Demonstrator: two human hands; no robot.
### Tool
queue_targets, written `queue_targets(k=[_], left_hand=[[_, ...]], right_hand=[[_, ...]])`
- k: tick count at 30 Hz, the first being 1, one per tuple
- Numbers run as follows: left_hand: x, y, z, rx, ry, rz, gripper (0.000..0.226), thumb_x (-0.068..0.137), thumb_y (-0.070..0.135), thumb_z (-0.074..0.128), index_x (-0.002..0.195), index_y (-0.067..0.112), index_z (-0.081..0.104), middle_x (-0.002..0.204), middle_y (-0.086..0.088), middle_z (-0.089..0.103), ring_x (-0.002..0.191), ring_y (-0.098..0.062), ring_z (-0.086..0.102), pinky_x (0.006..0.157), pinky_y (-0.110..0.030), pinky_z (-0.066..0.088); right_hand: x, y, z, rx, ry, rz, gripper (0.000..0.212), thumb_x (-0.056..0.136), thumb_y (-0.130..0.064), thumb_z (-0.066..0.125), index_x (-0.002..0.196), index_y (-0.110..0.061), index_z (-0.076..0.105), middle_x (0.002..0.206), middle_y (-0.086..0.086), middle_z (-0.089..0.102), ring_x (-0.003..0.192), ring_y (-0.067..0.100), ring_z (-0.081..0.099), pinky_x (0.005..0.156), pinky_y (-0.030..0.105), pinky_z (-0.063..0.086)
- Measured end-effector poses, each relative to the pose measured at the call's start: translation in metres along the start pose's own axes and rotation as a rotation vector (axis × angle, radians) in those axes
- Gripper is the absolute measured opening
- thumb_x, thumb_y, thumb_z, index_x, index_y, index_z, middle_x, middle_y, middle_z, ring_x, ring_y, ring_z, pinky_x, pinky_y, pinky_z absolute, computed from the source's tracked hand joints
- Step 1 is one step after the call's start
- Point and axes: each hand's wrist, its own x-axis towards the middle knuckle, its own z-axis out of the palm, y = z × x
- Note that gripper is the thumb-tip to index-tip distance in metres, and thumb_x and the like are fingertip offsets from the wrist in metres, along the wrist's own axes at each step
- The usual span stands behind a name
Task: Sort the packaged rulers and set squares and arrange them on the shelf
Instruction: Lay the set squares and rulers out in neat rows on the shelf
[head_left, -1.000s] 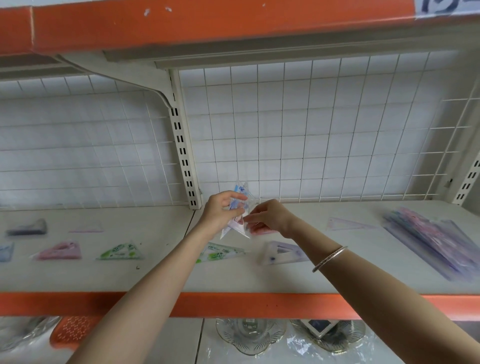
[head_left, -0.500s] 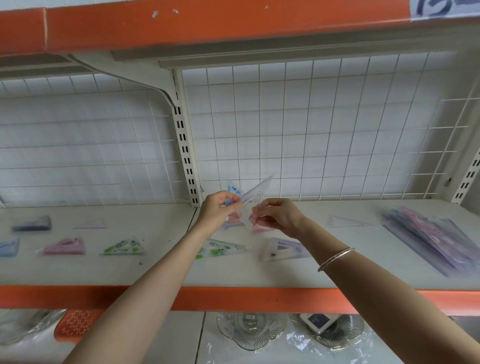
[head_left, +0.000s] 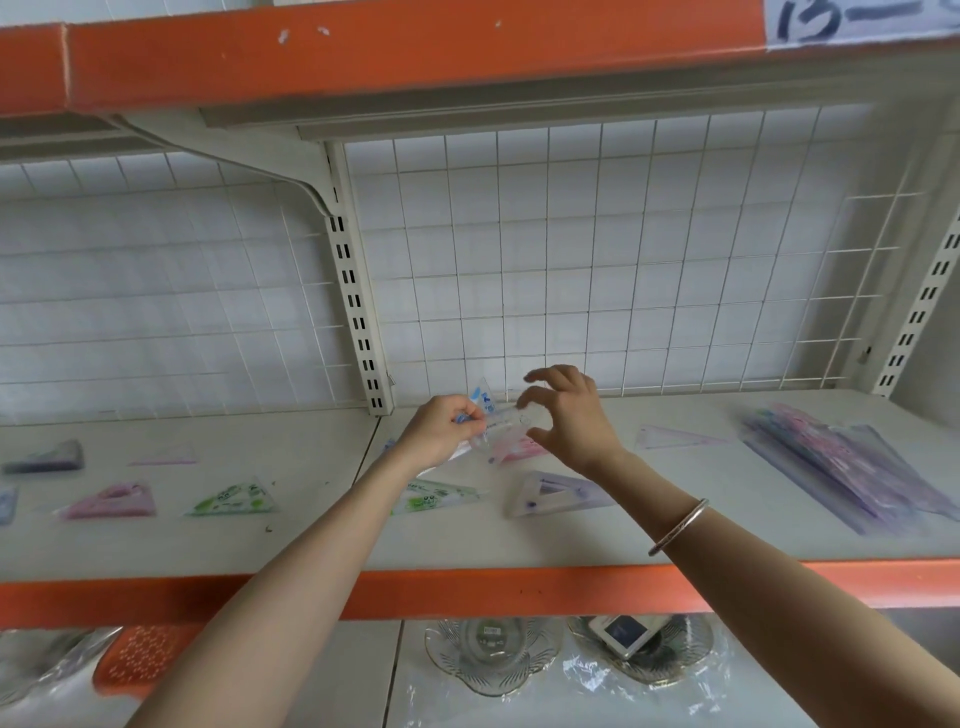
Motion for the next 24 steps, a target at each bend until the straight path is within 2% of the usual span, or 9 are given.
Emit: queue_targets(k=[2, 3, 6, 9, 11, 15, 20, 22, 24], left_hand=[[0.001, 0.001, 0.002, 0.021, -0.013, -0.009, 0.006, 0.092, 0.015, 0.061, 0.092, 0.01, 0.065, 0.1, -0.007, 0.066, 0.101, -0.026, 0.06, 0.077, -0.023, 0.036], [0.002, 0.0, 0.003, 0.035, -0.019, -0.013, 0.007, 0.092, 0.016, 0.06, 0.092, 0.01, 0.064, 0.103, -0.008, 0.065, 0.105, -0.028, 0.058, 0.077, -0.024, 0.035], [0.004, 0.0, 0.006, 0.072, -0.041, -0.018, 0.006, 0.093, 0.018, 0.06, 0.092, 0.013, 0.063, 0.099, -0.004, 0.06, 0.094, -0.022, 0.053, 0.076, -0.025, 0.035], [0.007, -0.001, 0.008, 0.009, -0.068, -0.043, 0.006, 0.093, 0.019, 0.06, 0.09, 0.014, 0.063, 0.086, 0.003, 0.057, 0.089, -0.017, 0.053, 0.087, -0.035, 0.048], [0.008, 0.001, 0.01, 0.003, -0.07, -0.046, 0.006, 0.092, 0.02, 0.061, 0.088, 0.016, 0.062, 0.082, 0.003, 0.058, 0.084, -0.018, 0.054, 0.082, -0.037, 0.049], [0.009, 0.005, 0.016, 0.122, -0.002, 0.012, 0.008, 0.091, 0.025, 0.062, 0.091, 0.017, 0.064, 0.097, 0.0, 0.063, 0.09, -0.016, 0.054, 0.074, -0.026, 0.037], [0.007, 0.008, 0.014, 0.119, 0.07, -0.003, 0.015, 0.097, 0.019, 0.05, 0.098, 0.02, 0.065, 0.113, -0.002, 0.066, 0.103, -0.019, 0.06, 0.085, -0.031, 0.046], [0.006, 0.008, 0.014, 0.134, 0.08, -0.004, 0.016, 0.097, 0.018, 0.049, 0.101, 0.021, 0.065, 0.118, 0.0, 0.064, 0.105, -0.019, 0.06, 0.084, -0.03, 0.046], [0.005, 0.006, 0.014, 0.146, 0.079, 0.012, 0.018, 0.098, 0.014, 0.047, 0.1, 0.022, 0.064, 0.122, 0.0, 0.062, 0.1, -0.025, 0.063, 0.079, -0.031, 0.046]], right_hand=[[-0.002, 0.004, -0.002, -0.053, 0.0, -0.047, 0.037, 0.074, -0.015, 0.075, 0.111, -0.014, 0.069, 0.126, 0.006, 0.054, 0.119, 0.029, 0.043, 0.1, 0.036, 0.029], [-0.004, 0.005, -0.003, -0.073, -0.005, -0.072, 0.04, 0.073, -0.013, 0.076, 0.113, -0.011, 0.069, 0.12, 0.008, 0.056, 0.113, 0.031, 0.047, 0.096, 0.037, 0.033], [-0.009, 0.005, -0.007, -0.05, -0.03, -0.147, 0.047, 0.071, -0.006, 0.077, 0.116, -0.005, 0.066, 0.107, 0.012, 0.061, 0.099, 0.032, 0.054, 0.085, 0.039, 0.042], [-0.013, 0.007, -0.009, -0.003, -0.071, -0.147, 0.044, 0.077, -0.006, 0.073, 0.12, -0.007, 0.064, 0.109, 0.011, 0.061, 0.102, 0.028, 0.053, 0.085, 0.034, 0.044], [-0.016, 0.01, -0.01, 0.043, -0.092, -0.12, 0.04, 0.079, -0.01, 0.073, 0.119, -0.01, 0.066, 0.108, 0.008, 0.061, 0.102, 0.026, 0.052, 0.084, 0.035, 0.047], [-0.019, 0.015, -0.013, 0.092, -0.127, -0.069, 0.035, 0.078, -0.013, 0.075, 0.113, -0.012, 0.069, 0.103, 0.008, 0.061, 0.097, 0.027, 0.055, 0.082, 0.034, 0.046], [-0.02, 0.023, -0.028, 0.137, -0.299, 0.046, 0.037, 0.074, -0.013, 0.078, 0.11, -0.01, 0.071, 0.1, 0.008, 0.064, 0.089, 0.023, 0.062, 0.081, 0.028, 0.048], [-0.022, 0.025, -0.035, 0.113, -0.4, 0.097, 0.04, 0.072, -0.015, 0.081, 0.11, -0.009, 0.071, 0.101, 0.008, 0.066, 0.084, 0.018, 0.061, 0.076, 0.018, 0.044], [-0.024, 0.026, -0.04, 0.128, -0.464, 0.138, 0.039, 0.07, -0.017, 0.083, 0.107, -0.009, 0.072, 0.098, 0.008, 0.069, 0.081, 0.015, 0.061, 0.076, 0.018, 0.046]])
